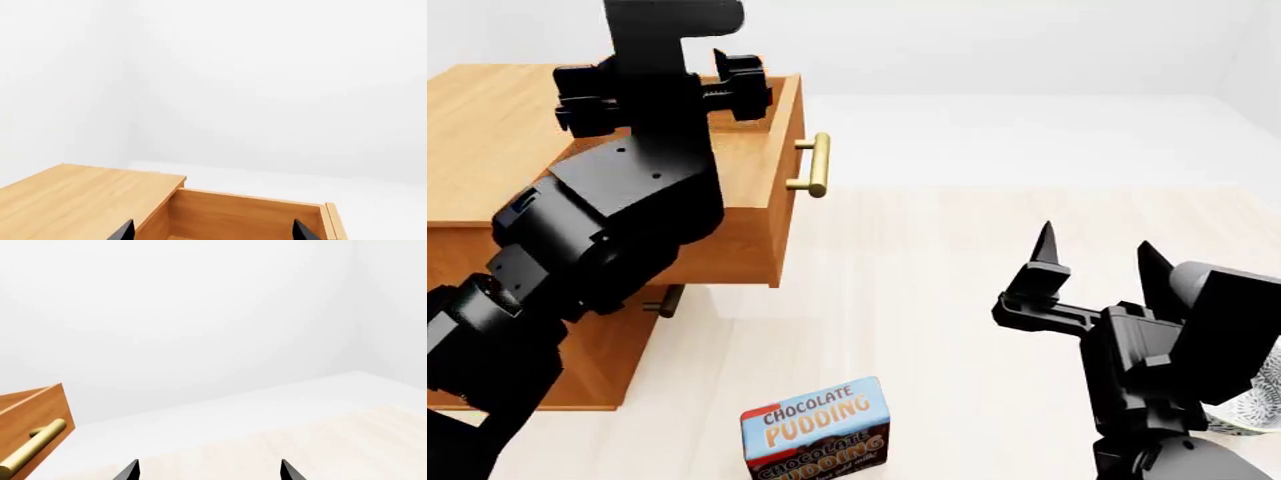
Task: Put the butter at the back in the top drawer of the cabinet and close it.
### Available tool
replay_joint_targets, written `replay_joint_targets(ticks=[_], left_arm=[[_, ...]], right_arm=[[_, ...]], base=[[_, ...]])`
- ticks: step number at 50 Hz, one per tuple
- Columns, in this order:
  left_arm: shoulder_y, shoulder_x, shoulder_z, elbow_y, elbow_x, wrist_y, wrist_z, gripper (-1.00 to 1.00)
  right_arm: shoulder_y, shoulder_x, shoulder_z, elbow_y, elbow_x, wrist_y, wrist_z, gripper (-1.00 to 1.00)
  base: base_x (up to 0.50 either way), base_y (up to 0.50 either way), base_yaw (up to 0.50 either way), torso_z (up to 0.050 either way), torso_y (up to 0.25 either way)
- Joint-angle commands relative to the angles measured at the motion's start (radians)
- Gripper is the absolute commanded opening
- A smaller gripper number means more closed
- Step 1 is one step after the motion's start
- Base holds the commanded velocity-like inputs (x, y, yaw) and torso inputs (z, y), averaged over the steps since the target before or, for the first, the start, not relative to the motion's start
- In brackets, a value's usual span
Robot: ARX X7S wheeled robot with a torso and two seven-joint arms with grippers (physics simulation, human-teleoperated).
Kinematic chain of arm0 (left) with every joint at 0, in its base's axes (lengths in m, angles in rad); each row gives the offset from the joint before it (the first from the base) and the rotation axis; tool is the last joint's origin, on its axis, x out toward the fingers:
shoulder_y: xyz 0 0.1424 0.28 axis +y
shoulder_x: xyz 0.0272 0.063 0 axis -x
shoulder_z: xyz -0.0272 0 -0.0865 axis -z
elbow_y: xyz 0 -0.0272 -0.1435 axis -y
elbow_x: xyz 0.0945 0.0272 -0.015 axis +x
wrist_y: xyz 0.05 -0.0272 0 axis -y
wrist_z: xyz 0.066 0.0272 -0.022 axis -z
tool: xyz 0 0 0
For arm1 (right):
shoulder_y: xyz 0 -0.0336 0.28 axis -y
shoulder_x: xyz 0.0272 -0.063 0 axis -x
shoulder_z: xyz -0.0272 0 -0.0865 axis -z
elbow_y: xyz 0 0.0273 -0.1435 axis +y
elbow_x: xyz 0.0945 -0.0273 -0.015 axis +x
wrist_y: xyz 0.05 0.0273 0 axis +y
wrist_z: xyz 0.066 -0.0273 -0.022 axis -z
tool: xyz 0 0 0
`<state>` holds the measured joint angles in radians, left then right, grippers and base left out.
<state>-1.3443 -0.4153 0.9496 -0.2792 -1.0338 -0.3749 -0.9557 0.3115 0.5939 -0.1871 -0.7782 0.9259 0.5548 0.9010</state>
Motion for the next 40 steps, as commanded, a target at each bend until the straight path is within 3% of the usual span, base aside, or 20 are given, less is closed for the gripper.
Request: replay_joint_targets(ticks=[1, 23, 40], left_arm=[[0.004, -0.022, 0.028, 0.171, 0.058, 0.048, 0.01, 1.0], [0.061, 0.117, 0.199, 0.454, 0.174, 0.069, 0.02, 1.0], [0.165, 0.191, 0.356, 0.507, 0.274, 0.099, 0.066, 1.0]], right_arm=[[0.01, 0.004, -0.001, -0.008, 0.009, 0.006, 0.011, 1.0], [-0.016, 0.014, 0.004, -0.013, 0.006, -0.015, 0.005, 1.0], [-0.031, 0.02, 0.009, -0.014, 0.003, -0.029, 0.003, 1.0]], base=[[0.0, 0.0, 0.0, 0.0, 0.0], [0.0, 0.0, 0.0, 0.0, 0.0], [0.0, 0.0, 0.0, 0.0, 0.0]])
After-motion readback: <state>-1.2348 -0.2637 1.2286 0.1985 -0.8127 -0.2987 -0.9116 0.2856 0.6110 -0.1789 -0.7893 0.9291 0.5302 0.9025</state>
